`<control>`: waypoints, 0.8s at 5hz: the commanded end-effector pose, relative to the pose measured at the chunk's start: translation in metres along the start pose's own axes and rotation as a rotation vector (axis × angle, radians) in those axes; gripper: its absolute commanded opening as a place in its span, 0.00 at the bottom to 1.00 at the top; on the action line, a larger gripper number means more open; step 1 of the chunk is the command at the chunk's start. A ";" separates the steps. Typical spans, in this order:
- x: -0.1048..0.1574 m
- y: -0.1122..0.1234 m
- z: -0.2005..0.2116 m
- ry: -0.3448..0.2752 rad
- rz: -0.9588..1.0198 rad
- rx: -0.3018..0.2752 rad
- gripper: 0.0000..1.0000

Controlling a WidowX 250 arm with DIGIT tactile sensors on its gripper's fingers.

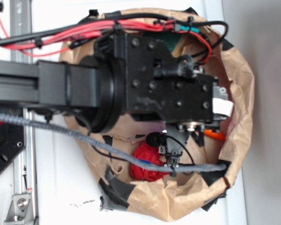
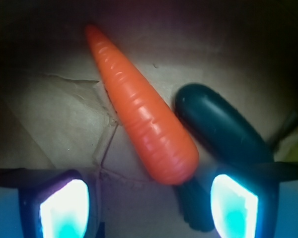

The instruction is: Grab the carrot.

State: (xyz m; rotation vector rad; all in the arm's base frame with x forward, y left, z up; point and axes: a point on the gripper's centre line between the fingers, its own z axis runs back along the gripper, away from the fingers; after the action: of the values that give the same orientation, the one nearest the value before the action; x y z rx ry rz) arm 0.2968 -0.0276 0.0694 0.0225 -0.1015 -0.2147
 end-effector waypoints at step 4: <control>0.014 -0.021 -0.046 0.057 -0.371 -0.099 1.00</control>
State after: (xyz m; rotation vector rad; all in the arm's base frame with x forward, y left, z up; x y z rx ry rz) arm 0.3129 -0.0434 0.0210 -0.0460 -0.0225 -0.5445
